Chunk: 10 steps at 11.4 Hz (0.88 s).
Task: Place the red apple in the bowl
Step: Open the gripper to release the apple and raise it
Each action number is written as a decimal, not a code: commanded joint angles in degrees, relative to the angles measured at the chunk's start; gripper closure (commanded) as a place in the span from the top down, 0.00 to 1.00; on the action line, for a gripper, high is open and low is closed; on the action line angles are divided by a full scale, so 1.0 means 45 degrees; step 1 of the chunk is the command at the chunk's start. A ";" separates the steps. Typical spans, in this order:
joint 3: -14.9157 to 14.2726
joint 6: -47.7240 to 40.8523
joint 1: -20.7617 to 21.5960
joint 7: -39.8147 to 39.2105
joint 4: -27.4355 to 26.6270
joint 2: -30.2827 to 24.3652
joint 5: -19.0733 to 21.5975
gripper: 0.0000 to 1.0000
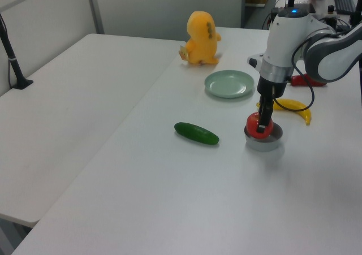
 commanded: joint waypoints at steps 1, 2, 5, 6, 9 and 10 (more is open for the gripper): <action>0.0038 -0.0902 -0.0036 0.0219 0.0273 -0.0295 -0.0004 1.00; 0.0038 -0.1194 -0.0056 0.0219 0.0390 -0.0334 -0.0004 1.00; 0.0038 -0.3200 -0.0192 0.0238 0.1635 -0.0704 -0.0004 1.00; 0.0038 -0.4446 -0.0483 0.0257 0.2608 -0.0841 0.0131 1.00; -0.0331 -0.8666 -0.1109 0.1034 0.5929 -0.0959 0.0678 1.00; -0.0565 -0.9412 -0.1169 0.1638 0.6614 -0.1172 0.0680 1.00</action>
